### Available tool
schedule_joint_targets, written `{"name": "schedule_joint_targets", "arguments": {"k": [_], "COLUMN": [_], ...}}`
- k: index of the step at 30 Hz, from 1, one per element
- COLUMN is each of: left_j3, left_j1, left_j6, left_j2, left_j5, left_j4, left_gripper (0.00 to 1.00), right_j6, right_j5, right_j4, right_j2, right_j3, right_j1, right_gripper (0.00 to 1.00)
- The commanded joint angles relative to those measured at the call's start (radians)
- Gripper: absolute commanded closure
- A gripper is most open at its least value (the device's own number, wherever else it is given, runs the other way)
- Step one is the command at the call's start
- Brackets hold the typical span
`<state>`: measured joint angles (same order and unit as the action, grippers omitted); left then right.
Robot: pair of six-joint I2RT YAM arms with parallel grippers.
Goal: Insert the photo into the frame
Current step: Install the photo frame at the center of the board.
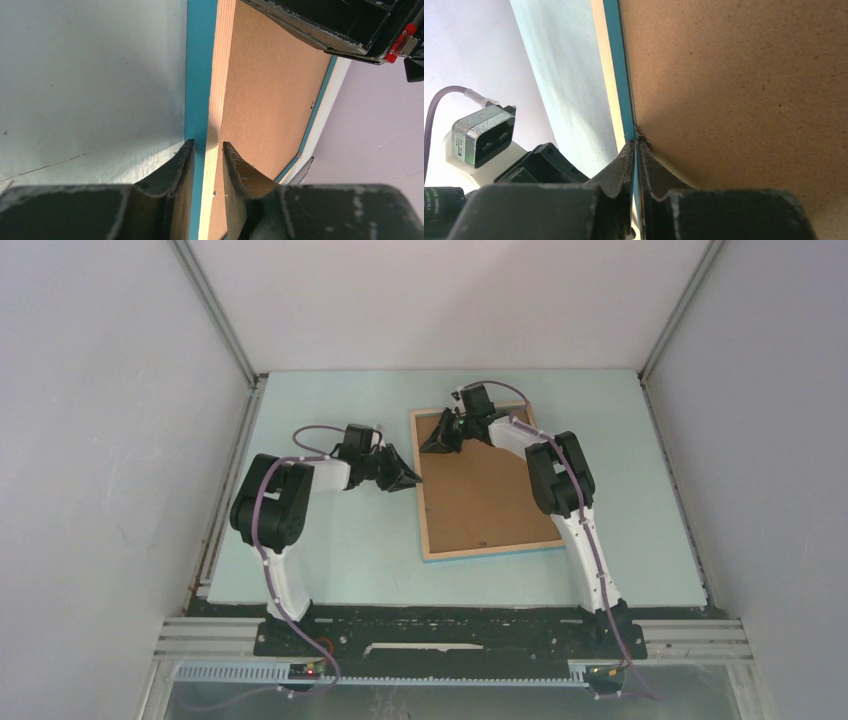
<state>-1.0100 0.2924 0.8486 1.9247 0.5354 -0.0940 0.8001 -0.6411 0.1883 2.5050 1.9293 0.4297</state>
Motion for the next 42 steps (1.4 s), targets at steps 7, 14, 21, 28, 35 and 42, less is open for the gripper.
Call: {"name": "schedule_joint_targets", "arguments": {"k": [7, 14, 21, 28, 35, 42], "left_j3": [0.008, 0.021, 0.089, 0.161, 0.194, 0.204], "left_j1": [0.003, -0.007, -0.021, -0.056, -0.150, -0.230], "left_j6": [-0.004, -0.009, -0.016, -0.023, -0.134, -0.262], "left_j2": [-0.024, -0.090, -0.212, -0.361, -0.602, -0.775], "left_j5": [0.034, 0.038, 0.045, 0.056, 0.032, -0.022], "left_j4": [-0.031, -0.021, -0.009, -0.004, 0.153, 0.294], "left_gripper": [0.69, 0.65, 0.59, 0.54, 0.47, 0.39], "right_j6": [-0.061, -0.349, -0.404, -0.405, -0.337, -0.320], "right_j5": [-0.070, 0.101, 0.263, 0.220, 0.349, 0.512], "right_j4": [-0.029, 0.292, 0.398, 0.384, 0.392, 0.548], "right_j2": [-0.249, -0.428, -0.633, -0.627, -0.507, -0.313], "right_j3": [-0.209, -0.315, -0.482, -0.505, -0.364, -0.096], "right_j1": [-0.008, -0.019, -0.111, -0.064, 0.095, 0.224], "right_gripper": [0.82, 0.66, 0.50, 0.24, 0.22, 0.30]}}
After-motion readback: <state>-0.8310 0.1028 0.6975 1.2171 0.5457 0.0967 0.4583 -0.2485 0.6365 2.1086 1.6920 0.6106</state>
